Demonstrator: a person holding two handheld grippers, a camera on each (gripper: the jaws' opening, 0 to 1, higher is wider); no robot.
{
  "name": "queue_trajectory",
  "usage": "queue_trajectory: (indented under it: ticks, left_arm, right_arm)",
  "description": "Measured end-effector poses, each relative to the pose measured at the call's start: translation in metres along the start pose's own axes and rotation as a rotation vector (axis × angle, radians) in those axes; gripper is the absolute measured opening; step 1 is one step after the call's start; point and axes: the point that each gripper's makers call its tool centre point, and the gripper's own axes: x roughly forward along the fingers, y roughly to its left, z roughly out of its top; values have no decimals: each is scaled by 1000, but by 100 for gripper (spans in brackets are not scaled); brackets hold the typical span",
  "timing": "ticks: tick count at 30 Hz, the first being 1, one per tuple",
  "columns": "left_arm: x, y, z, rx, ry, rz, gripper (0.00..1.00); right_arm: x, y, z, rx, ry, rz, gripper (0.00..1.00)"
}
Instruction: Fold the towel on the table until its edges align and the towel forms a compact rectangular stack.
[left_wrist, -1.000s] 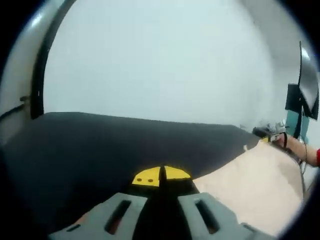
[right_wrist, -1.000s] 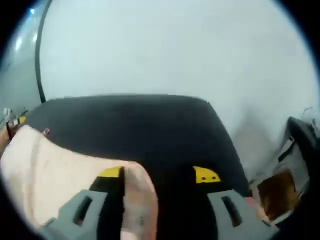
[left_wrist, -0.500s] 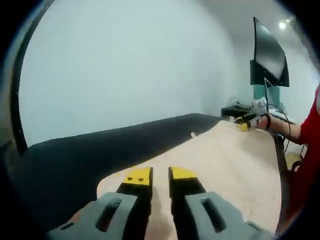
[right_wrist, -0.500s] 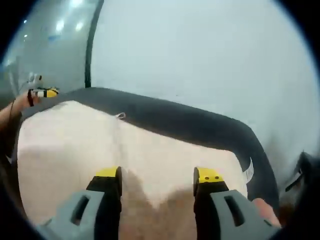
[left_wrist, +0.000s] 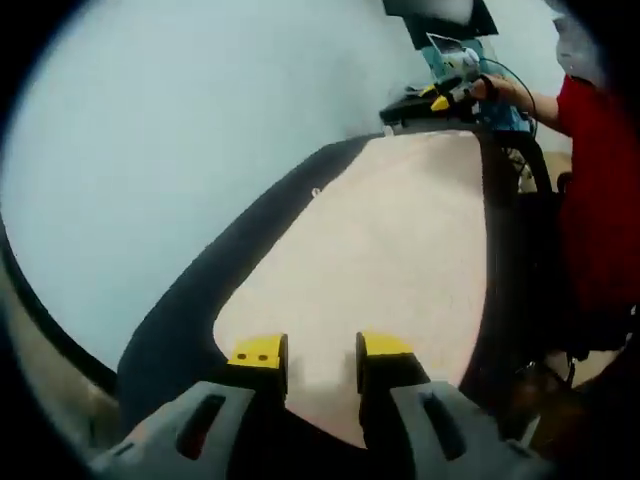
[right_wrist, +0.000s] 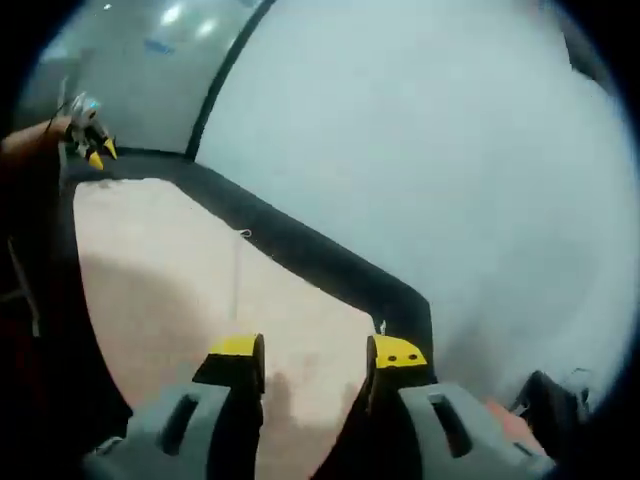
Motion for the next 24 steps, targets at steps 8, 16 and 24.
queue_trajectory:
  ticks: [8,16,24]
  left_arm:
    - [-27,-25,-21,41,66,23,28]
    - [-18,-26,-40,48,93,74,28]
    - [-19,-41,-52,94,148,53,28]
  right_arm:
    - [-42,34,-91,-388,302,135,19]
    - [-32,45,-108,-680,343,232,15]
    - [-26,57,-102,-774,281,264,7]
